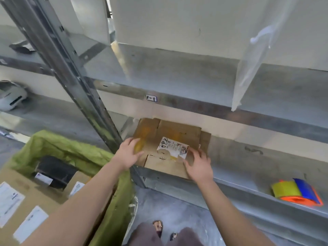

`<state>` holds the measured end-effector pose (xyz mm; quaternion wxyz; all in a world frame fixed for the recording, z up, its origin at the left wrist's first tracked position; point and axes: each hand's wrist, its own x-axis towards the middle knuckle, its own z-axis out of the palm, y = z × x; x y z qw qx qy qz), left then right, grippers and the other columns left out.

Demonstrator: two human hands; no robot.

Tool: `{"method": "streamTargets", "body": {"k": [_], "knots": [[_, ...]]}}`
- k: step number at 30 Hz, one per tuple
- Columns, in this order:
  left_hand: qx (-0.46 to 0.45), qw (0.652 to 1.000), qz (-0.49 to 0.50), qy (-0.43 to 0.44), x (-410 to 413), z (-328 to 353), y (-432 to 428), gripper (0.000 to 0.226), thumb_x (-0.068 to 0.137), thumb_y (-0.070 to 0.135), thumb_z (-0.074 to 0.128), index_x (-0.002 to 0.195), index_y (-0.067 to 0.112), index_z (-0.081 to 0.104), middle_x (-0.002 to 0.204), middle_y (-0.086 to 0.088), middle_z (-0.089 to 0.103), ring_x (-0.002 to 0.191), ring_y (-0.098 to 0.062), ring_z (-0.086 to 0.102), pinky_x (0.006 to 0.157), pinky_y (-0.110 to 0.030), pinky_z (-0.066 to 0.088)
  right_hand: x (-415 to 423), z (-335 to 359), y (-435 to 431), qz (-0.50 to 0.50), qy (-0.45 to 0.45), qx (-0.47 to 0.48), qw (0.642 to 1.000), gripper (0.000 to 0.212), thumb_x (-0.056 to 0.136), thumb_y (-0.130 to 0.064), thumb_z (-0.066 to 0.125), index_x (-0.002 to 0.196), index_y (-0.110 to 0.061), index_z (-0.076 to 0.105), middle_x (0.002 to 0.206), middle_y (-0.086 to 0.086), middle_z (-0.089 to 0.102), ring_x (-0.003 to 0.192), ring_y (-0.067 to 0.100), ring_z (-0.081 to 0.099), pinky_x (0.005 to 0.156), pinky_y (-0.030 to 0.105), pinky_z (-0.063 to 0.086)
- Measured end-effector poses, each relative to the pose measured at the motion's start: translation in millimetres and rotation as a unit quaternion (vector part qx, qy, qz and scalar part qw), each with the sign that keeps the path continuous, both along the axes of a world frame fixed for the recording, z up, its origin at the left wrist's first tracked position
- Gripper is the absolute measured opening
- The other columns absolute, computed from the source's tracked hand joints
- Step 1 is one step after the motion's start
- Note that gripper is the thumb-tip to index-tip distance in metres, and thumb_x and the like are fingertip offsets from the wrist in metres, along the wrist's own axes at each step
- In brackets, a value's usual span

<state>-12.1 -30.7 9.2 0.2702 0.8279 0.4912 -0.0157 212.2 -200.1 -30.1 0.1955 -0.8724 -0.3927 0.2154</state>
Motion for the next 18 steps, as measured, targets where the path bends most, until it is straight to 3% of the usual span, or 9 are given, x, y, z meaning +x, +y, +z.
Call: {"method": "streamTargets", "body": {"k": [4,10,14,18], "knots": [[-0.047,0.998,0.043,-0.008,12,-16,29,0.070,0.092,0.046,0.056,0.151,0.027,0.023,0.158,-0.011,0.018,0.145,-0.033,0.016,0.119,-0.046,0.017,3,-14,3,-0.052,0.017,-0.020,0.998,0.066,0.088,-0.055,0.058,0.146,-0.033,0.035,0.151,0.007,0.035,0.129,0.037,0.036,0.107,0.038,0.032],[-0.117,0.992,0.044,0.020,15,-33,48,0.075,0.089,0.042,0.063,0.150,0.028,0.023,0.157,-0.014,0.022,0.142,-0.034,0.025,0.117,-0.042,0.023,2,-17,7,-0.085,-0.016,-0.054,0.995,0.071,0.084,-0.065,0.056,0.146,-0.040,0.033,0.147,-0.003,0.042,0.129,0.027,0.038,0.094,0.041,0.035],[-0.113,0.993,0.033,-0.019,7,-36,50,0.063,0.087,0.032,0.068,0.143,0.025,0.040,0.148,-0.013,0.037,0.136,-0.030,0.036,0.113,-0.037,0.028,3,-21,5,-0.100,0.029,-0.007,0.995,0.064,0.085,-0.048,0.068,0.142,-0.034,0.043,0.141,0.003,0.048,0.125,0.030,0.042,0.095,0.041,0.040],[-0.132,0.984,0.074,-0.092,-2,-38,41,0.059,0.081,0.029,0.075,0.134,0.032,0.050,0.139,-0.008,0.043,0.133,-0.025,0.036,0.114,-0.043,0.028,13,-18,0,-0.144,0.112,0.042,0.982,0.068,0.076,-0.028,0.080,0.137,-0.024,0.051,0.134,0.008,0.052,0.125,0.027,0.048,0.104,0.032,0.037]]}}
